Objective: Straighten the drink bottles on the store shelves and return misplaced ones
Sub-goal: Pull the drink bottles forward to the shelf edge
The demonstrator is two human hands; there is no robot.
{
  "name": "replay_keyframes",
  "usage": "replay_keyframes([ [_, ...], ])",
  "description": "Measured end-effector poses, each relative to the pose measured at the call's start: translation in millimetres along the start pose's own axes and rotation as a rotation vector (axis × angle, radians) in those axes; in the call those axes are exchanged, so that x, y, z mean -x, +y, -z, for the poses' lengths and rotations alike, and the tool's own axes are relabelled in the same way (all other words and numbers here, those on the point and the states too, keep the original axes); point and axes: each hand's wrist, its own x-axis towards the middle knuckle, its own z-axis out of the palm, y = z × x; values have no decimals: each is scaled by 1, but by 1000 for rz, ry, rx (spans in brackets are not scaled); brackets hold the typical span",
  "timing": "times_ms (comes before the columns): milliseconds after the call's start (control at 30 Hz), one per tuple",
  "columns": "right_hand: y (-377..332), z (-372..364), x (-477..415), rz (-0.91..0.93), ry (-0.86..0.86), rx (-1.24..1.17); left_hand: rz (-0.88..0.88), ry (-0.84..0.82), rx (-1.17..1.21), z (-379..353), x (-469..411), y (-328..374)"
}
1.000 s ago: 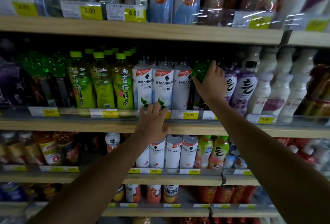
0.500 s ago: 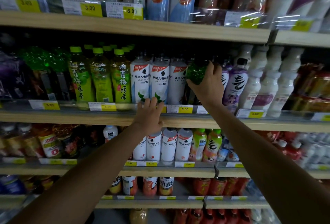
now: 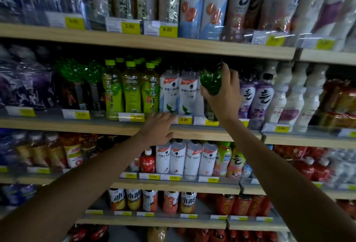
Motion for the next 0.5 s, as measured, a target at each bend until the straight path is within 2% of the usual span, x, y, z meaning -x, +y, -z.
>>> replay_keyframes([
  [67,-24,-7,-4,-5,-70,-7,25,59,-34,-3,20,-25],
  [200,-74,-37,13,-69,-225,-119,164,31,-91,-14,65,-87],
  [500,-191,-119,35,-95,-309,-255,481,-28,-130,-32,164,-243],
])
